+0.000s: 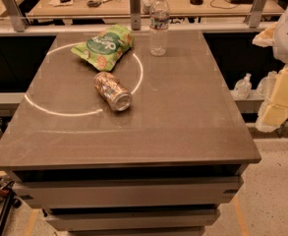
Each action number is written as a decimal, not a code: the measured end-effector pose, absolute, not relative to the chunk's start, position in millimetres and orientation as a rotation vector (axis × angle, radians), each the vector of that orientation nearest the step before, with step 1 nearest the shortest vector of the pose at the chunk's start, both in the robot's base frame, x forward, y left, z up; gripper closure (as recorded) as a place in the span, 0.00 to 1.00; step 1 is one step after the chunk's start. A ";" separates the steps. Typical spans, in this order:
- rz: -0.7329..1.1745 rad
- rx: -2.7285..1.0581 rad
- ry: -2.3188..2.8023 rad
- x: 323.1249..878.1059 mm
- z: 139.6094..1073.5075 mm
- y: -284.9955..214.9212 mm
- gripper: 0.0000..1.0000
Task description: Place orange can upright
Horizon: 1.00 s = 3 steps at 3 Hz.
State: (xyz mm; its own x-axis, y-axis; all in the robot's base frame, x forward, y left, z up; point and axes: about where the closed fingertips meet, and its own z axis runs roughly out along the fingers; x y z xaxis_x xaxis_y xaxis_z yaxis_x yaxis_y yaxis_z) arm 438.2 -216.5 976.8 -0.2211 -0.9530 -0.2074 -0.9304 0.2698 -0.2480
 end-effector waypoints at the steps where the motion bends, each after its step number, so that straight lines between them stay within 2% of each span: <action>1: -0.101 -1.723 2.230 438.2 976.8 -216.5 0.00; 3: -0.027 -1.666 2.250 436.5 974.5 -184.9 0.00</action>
Offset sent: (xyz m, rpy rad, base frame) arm 0.0005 0.0140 -0.0042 0.0468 0.0250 -0.0221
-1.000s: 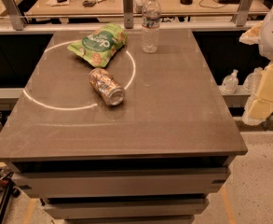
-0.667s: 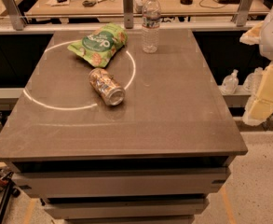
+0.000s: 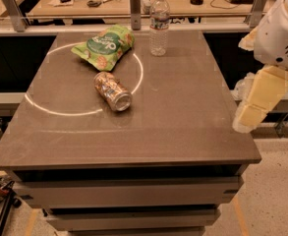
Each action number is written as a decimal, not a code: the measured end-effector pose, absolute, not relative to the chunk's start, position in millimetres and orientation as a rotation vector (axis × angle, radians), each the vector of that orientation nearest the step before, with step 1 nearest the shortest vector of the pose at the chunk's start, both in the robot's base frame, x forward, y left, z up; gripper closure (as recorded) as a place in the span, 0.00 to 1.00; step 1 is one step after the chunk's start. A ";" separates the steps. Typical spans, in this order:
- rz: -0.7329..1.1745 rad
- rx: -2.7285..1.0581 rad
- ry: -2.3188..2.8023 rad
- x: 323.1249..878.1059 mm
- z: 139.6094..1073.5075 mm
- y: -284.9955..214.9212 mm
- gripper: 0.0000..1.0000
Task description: Place orange can upright
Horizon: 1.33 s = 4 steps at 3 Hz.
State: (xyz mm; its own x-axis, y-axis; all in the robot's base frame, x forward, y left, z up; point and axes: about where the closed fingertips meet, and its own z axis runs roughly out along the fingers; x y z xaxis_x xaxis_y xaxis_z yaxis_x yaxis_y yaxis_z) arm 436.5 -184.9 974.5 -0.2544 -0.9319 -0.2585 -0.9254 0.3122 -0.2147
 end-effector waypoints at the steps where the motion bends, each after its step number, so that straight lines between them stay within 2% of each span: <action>1: 0.095 -1.528 2.347 434.4 962.8 -158.2 0.00; 4: 0.301 -1.273 2.362 471.2 978.2 -82.5 0.00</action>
Offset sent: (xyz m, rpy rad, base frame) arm 0.0140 0.0877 -0.0217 0.2627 0.1508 -0.2955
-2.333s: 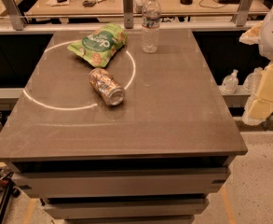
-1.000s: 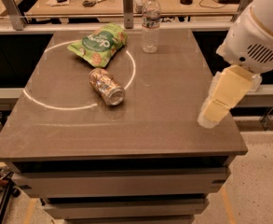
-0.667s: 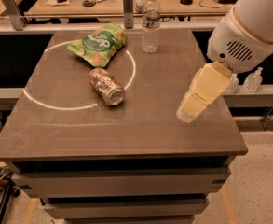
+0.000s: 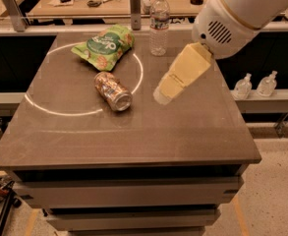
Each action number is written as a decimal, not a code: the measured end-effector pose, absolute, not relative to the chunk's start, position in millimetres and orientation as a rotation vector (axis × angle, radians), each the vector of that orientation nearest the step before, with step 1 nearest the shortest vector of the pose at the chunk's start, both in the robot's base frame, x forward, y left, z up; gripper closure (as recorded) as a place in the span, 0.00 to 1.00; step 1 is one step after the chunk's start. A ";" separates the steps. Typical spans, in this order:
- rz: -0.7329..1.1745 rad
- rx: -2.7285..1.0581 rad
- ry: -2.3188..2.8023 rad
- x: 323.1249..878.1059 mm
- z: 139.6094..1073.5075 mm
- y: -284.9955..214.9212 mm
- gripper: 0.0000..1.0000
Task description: Place orange can upright
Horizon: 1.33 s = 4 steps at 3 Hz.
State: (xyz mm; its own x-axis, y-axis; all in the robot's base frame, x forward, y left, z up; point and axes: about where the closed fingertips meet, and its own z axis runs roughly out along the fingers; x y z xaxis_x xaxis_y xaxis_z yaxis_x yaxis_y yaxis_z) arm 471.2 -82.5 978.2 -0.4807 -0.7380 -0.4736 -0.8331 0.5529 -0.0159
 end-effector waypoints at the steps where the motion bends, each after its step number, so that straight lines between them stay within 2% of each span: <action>1: 0.387 -1.250 2.340 482.9 978.2 -58.0 0.00; 4: 0.343 -1.099 2.416 503.0 969.7 -42.2 0.00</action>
Offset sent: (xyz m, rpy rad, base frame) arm 0.0107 0.0224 0.0001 0.0607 0.0114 0.0039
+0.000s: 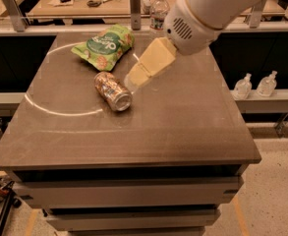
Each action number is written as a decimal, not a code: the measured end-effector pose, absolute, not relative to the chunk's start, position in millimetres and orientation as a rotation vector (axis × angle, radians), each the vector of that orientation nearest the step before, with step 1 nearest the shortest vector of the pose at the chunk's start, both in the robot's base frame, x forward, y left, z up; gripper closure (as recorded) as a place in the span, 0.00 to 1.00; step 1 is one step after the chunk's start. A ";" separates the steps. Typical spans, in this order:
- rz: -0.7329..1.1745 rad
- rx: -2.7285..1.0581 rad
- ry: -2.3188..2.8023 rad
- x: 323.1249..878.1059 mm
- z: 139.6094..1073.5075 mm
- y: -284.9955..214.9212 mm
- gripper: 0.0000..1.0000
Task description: Place orange can upright
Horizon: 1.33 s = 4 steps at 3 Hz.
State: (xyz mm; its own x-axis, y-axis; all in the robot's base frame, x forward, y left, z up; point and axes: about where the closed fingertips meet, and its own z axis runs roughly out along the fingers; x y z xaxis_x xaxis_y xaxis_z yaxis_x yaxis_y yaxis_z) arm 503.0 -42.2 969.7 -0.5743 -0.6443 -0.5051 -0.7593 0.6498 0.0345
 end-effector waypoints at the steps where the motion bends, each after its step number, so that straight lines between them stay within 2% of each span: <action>1: 0.249 -1.015 2.527 526.3 956.6 -26.4 0.00; 2: 0.233 -0.906 2.649 545.4 939.2 -1.5 0.00; 4: 0.320 -0.870 2.747 568.4 911.6 57.8 0.00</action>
Offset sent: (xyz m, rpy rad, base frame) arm 0.0660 0.0718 -0.0534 -0.1280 0.2401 -0.3142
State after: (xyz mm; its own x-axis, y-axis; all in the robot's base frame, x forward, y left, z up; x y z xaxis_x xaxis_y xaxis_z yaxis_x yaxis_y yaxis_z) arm 568.4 57.8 911.6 -0.7933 -0.5341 -0.2923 -0.5869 0.7985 0.1340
